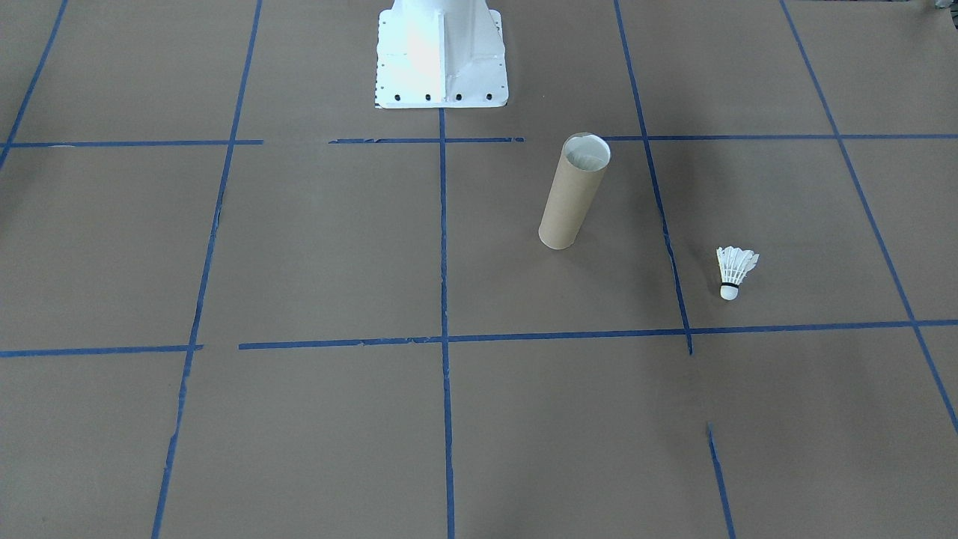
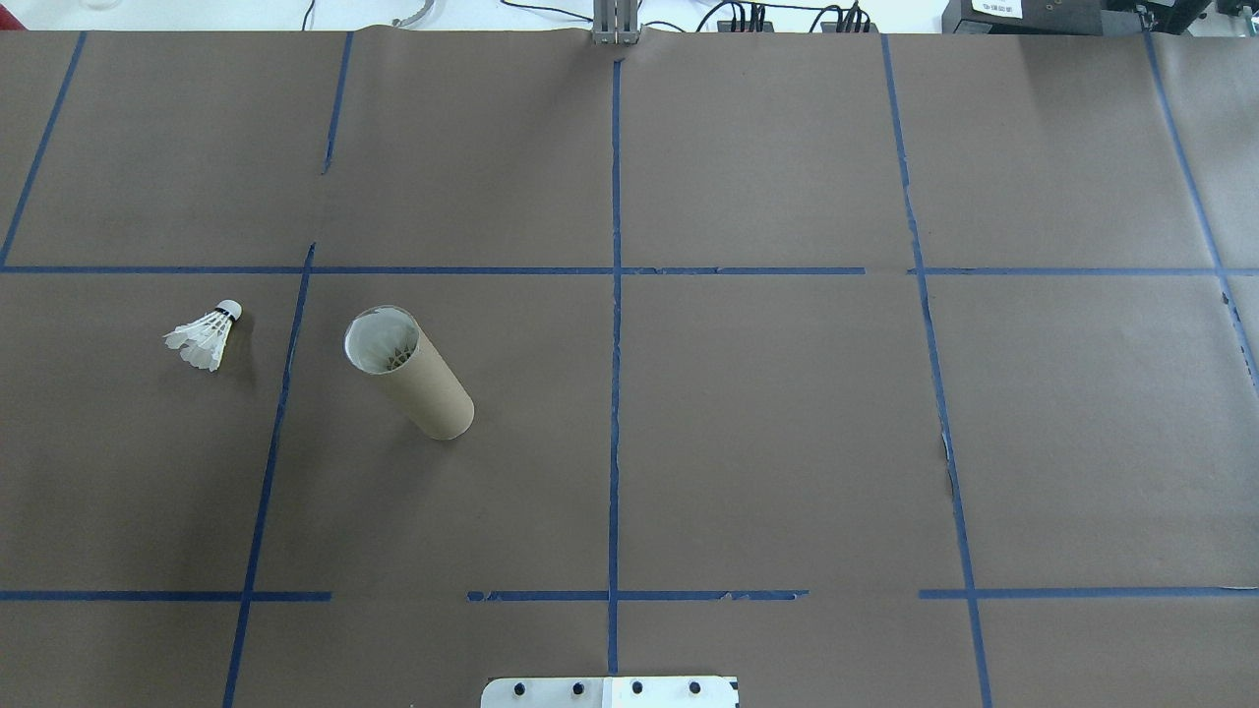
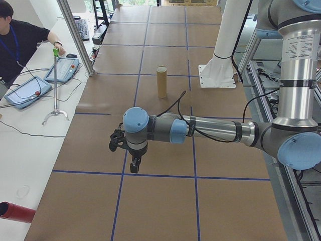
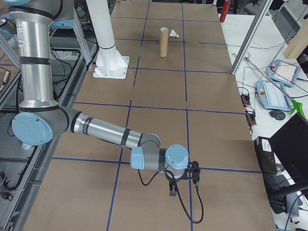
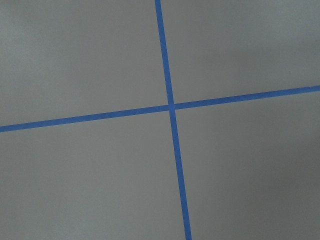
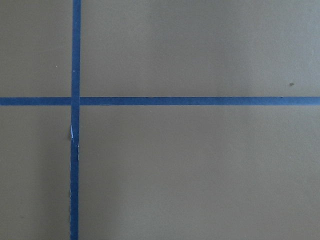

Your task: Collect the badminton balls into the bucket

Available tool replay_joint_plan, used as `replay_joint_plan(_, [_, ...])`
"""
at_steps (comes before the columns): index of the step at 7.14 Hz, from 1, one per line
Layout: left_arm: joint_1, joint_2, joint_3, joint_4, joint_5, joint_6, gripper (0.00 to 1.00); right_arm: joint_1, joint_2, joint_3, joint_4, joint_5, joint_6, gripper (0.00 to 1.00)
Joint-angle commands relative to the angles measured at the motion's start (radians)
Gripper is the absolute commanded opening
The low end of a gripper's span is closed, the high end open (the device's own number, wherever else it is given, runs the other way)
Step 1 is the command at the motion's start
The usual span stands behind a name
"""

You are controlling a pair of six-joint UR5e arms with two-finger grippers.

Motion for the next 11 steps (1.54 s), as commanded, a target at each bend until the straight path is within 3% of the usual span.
replay_joint_plan(1, [0.000, -0.003, -0.003, 0.000, 0.000, 0.002, 1.00, 0.000, 0.000, 0.000, 0.000, 0.000, 0.000, 1.00])
replay_joint_plan(4, [0.002, -0.017, -0.005, -0.009, 0.002, 0.000, 1.00, 0.000, 0.000, 0.000, 0.000, 0.000, 0.000, 1.00])
replay_joint_plan(7, [0.002, -0.147, 0.052, -0.031, 0.017, 0.002, 1.00, 0.000, 0.000, 0.000, 0.000, 0.000, -0.001, 1.00])
replay_joint_plan(8, [0.002, -0.140, 0.060, -0.116, 0.009, -0.155, 1.00, 0.000, 0.000, 0.000, 0.000, 0.000, 0.000, 1.00])
replay_joint_plan(9, [0.012, -0.112, 0.089, -0.285, 0.003, -0.361, 1.00, 0.000, 0.000, 0.000, 0.000, 0.000, 0.000, 1.00])
replay_joint_plan(11, [0.107, -0.042, 0.142, -0.591, 0.012, -0.608, 1.00, 0.000, 0.000, 0.000, 0.000, 0.000, 0.000, 1.00])
